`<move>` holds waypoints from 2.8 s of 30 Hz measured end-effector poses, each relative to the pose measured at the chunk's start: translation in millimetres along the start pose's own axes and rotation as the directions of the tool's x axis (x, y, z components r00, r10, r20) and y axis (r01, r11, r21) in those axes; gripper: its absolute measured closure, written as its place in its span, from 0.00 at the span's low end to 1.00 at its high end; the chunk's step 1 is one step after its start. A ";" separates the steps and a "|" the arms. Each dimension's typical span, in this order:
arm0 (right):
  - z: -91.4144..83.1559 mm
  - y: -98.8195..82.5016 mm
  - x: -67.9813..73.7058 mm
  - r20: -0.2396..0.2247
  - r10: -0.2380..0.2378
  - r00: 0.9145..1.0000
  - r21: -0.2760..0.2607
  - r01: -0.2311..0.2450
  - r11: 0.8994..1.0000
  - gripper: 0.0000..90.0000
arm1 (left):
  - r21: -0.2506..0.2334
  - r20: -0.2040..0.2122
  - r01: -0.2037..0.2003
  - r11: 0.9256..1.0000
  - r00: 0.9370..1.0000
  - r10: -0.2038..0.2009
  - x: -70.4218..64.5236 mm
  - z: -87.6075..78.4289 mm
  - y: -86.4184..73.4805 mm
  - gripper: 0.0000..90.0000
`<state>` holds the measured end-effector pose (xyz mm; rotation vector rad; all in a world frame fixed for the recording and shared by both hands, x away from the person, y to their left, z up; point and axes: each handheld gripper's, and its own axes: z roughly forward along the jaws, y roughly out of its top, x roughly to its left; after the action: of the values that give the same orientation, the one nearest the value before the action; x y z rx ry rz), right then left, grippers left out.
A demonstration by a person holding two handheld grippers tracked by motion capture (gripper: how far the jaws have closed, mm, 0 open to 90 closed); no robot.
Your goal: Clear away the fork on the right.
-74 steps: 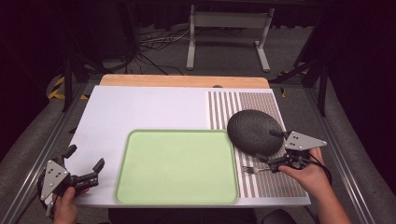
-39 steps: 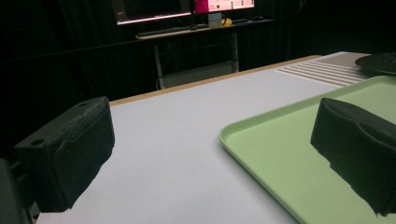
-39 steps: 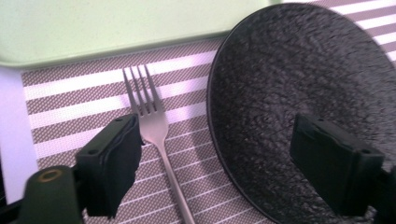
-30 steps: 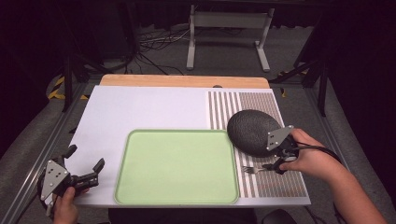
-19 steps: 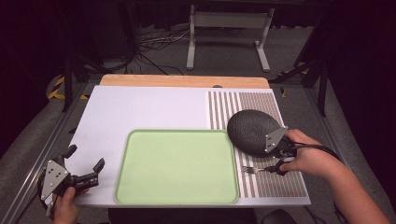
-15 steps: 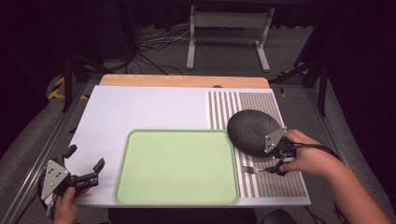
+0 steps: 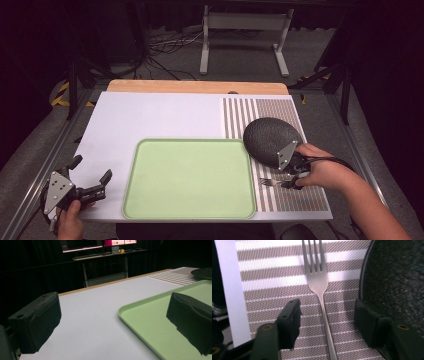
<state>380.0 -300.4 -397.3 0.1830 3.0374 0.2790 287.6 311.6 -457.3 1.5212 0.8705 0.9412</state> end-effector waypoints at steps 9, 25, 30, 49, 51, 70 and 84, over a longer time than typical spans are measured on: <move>10.6 3.1 -2.3 -0.046 -0.072 0.996 0.087 0.075 0.993 0.71 | -0.002 0.000 0.005 1.000 1.000 -0.005 -0.3 0.4 -0.3 0.00; 17.1 -0.6 -1.7 -0.064 -0.104 0.992 0.096 0.110 0.989 0.94 | 0.002 0.005 0.005 1.000 1.000 -0.005 -0.9 0.5 -0.1 0.00; 17.3 -0.7 -2.1 -0.068 -0.112 0.991 0.094 0.118 0.989 0.94 | 0.001 0.005 0.005 1.000 1.000 -0.005 -1.0 0.4 0.0 0.00; 12.2 -0.3 -0.8 -0.048 -0.131 0.990 0.060 0.133 0.989 0.95 | -0.001 -0.001 0.003 1.000 1.000 -0.003 -0.2 0.2 -0.2 0.00; 6.4 2.1 0.0 -0.037 -0.124 0.992 0.042 0.126 0.991 0.95 | -0.002 -0.001 0.007 1.000 1.000 -0.007 -0.5 0.3 -0.3 0.00; -33.7 17.1 2.9 0.041 -0.128 0.991 -0.058 0.131 0.990 0.95 | -0.003 0.000 0.006 1.000 1.000 -0.006 -0.4 0.3 -0.2 0.00; -55.6 23.1 2.2 0.105 -0.091 0.990 -0.210 0.111 0.971 0.95 | -0.001 0.003 0.007 1.000 1.000 -0.007 -0.6 0.2 -0.1 0.00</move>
<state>375.0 -287.3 -338.6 0.0247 2.8835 0.5711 287.5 311.0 -457.4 1.5178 0.8728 0.9342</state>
